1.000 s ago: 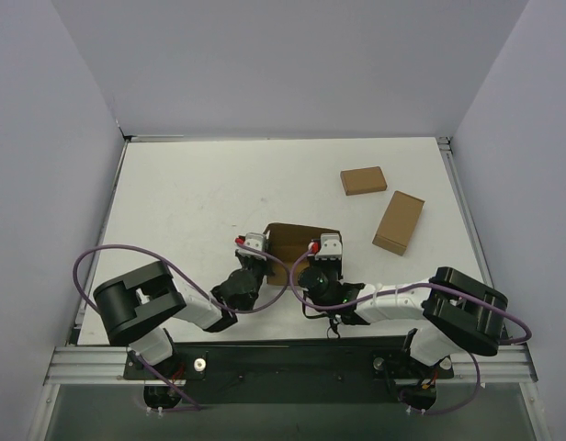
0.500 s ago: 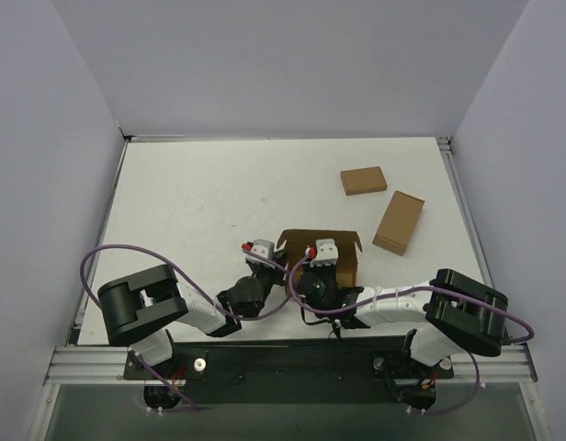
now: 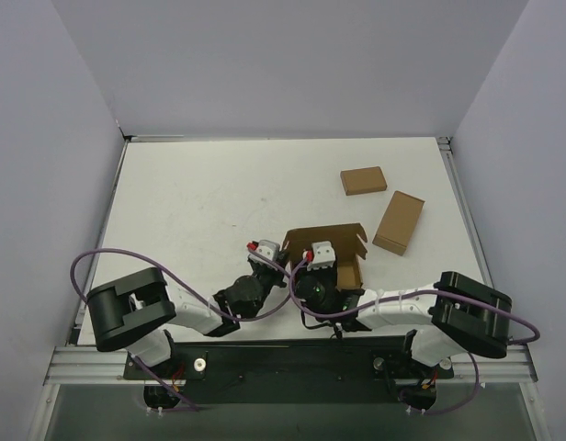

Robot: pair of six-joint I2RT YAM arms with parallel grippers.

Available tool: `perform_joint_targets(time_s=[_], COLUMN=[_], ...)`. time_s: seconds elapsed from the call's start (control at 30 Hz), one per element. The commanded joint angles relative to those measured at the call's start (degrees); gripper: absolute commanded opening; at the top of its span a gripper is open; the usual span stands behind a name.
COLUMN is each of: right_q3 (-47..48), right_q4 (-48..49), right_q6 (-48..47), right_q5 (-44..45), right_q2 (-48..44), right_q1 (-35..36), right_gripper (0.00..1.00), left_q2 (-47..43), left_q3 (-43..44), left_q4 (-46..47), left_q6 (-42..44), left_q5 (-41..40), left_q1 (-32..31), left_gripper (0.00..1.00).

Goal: Fold the paper box

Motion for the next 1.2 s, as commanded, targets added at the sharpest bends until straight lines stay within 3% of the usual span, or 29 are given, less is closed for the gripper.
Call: perform_joint_targets(time_s=[0.0, 0.17, 0.3, 0.43, 0.47, 0.57, 0.7, 0.77, 0.93, 0.97, 1.17], right_q3=[2.7, 1.3, 0.0, 1.2, 2.0, 4.5, 8.5, 9.6, 13.5, 14.0, 16.8], right_q4=[-2.5, -5.6, -7.6, -14.4, -15.5, -23.1, -30.1, -32.3, -34.0, -33.9, -27.7], right_q6=[-0.7, -0.1, -5.4, -10.1, -10.8, -11.0, -11.2, -13.3, -18.0, -19.2, -24.3], right_q5=[-0.6, -7.5, -13.1, -17.1, -18.0, -24.3, -37.7, -46.7, -61.7, -66.2, -73.1], right_q2=[-4.9, -12.6, -20.7, -26.6, -27.5, -31.1, -36.1, -36.3, -29.5, -28.0, -17.9], right_q1=[1.4, 1.6, 1.6, 1.3, 1.0, -3.9, -19.5, -24.0, -38.8, -40.4, -47.5], right_gripper=[0.53, 0.54, 0.55, 0.59, 0.65, 0.67, 0.69, 0.70, 0.70, 0.69, 0.68], left_q2=[-4.8, -14.1, -20.9, -24.3, -24.8, -26.0, -24.5, -23.8, -22.5, -22.3, -21.6], left_q3=[-0.1, -0.8, -0.8, -1.0, -0.8, -0.7, 0.2, 0.8, 2.7, 2.8, 4.3], left_q4=[-4.7, -16.2, -24.5, -30.0, -31.8, -33.6, -34.0, -34.5, -35.6, -36.0, -37.8], left_q6=[8.5, 10.1, 10.8, 11.7, 11.9, 12.3, 12.2, 11.9, 12.2, 12.2, 12.1], left_q5=[7.0, 19.4, 27.4, 35.7, 37.2, 38.7, 42.2, 43.3, 46.2, 46.9, 51.2], left_q1=[1.4, 8.9, 14.2, 19.2, 20.2, 22.2, 24.1, 25.1, 26.7, 27.4, 29.0], left_gripper=[0.00, 0.00, 0.00, 0.00, 0.00, 0.00, 0.00, 0.00, 0.00, 0.00, 0.00])
